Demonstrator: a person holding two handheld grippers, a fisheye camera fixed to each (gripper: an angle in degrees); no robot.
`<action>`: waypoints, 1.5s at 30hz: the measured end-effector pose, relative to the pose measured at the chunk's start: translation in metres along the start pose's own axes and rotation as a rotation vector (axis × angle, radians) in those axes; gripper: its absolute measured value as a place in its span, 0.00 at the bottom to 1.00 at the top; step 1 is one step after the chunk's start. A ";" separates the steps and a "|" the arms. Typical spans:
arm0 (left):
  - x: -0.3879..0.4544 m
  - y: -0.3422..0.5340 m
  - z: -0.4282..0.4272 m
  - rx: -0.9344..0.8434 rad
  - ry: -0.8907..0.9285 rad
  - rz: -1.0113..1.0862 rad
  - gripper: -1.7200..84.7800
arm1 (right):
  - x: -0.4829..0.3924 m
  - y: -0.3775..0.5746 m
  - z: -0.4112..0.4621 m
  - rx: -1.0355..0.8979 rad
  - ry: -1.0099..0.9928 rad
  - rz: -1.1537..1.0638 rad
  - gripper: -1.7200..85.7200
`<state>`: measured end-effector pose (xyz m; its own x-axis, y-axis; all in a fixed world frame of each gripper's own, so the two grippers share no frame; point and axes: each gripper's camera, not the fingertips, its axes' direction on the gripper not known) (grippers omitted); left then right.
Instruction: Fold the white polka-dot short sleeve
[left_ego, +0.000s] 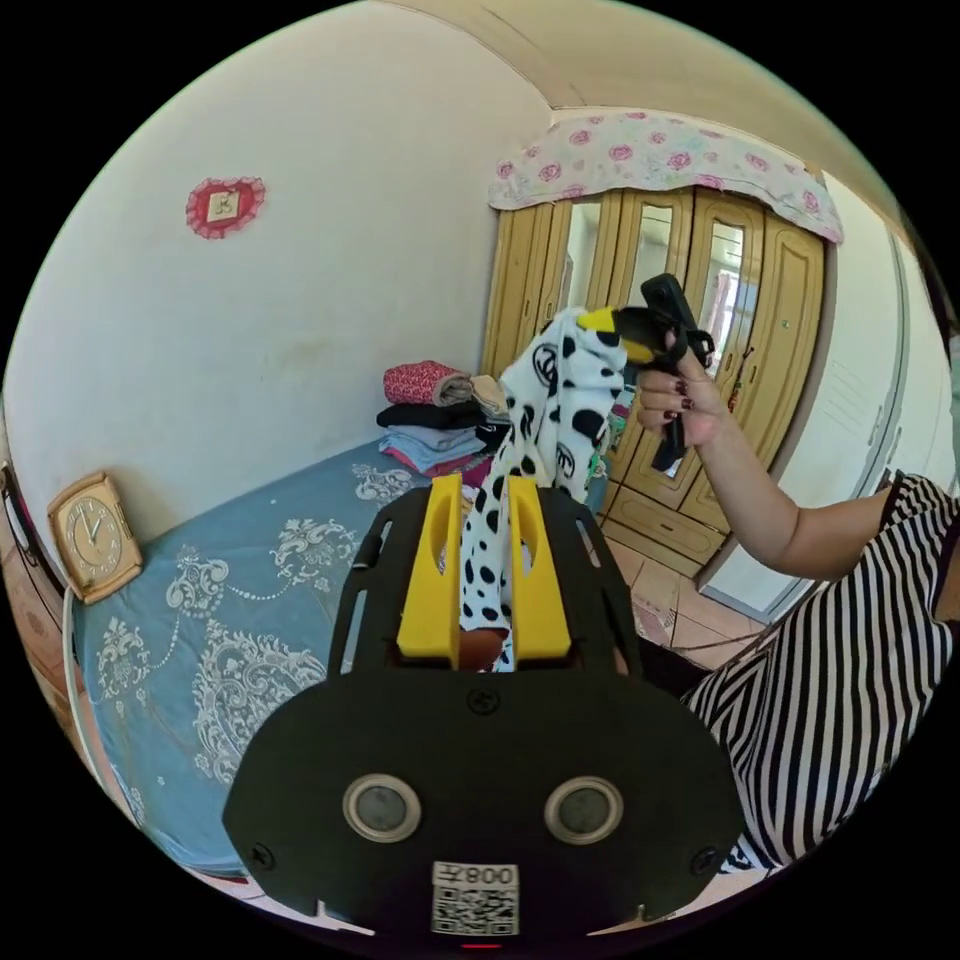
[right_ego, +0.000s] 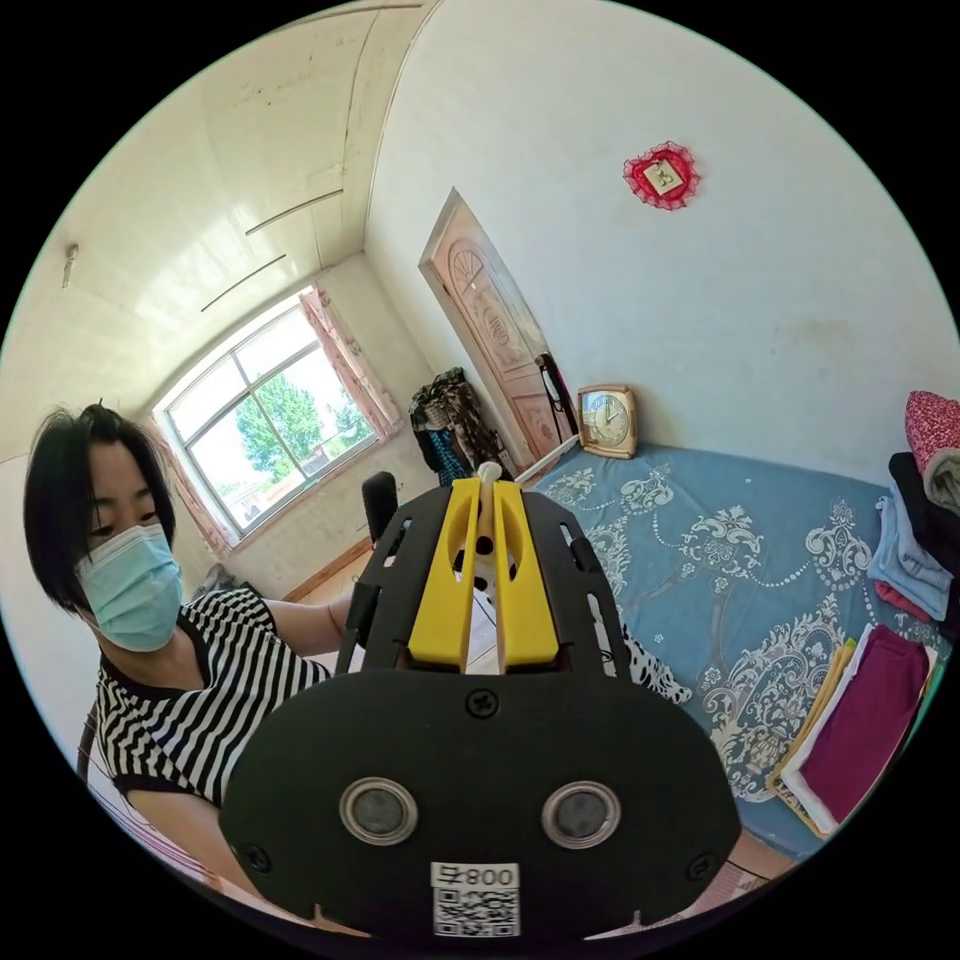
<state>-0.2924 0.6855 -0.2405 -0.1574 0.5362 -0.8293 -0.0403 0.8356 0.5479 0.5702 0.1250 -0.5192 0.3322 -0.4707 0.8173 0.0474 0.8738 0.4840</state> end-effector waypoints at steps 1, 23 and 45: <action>-0.009 0.014 0.013 -0.042 0.021 -0.015 0.13 | -0.001 -0.002 -0.002 -0.002 -0.004 -0.007 0.04; -0.104 0.104 0.095 -0.203 0.012 -0.091 0.14 | -0.016 -0.008 -0.043 0.009 -0.045 -0.040 0.04; -0.102 0.094 0.129 -0.289 0.396 -0.079 0.03 | -0.012 0.023 -0.093 -0.003 -0.092 -0.005 0.04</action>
<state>-0.1529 0.7250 -0.1182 -0.5030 0.3389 -0.7951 -0.3305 0.7746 0.5392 0.6545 0.1625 -0.5471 0.2443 -0.4845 0.8400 0.0515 0.8715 0.4877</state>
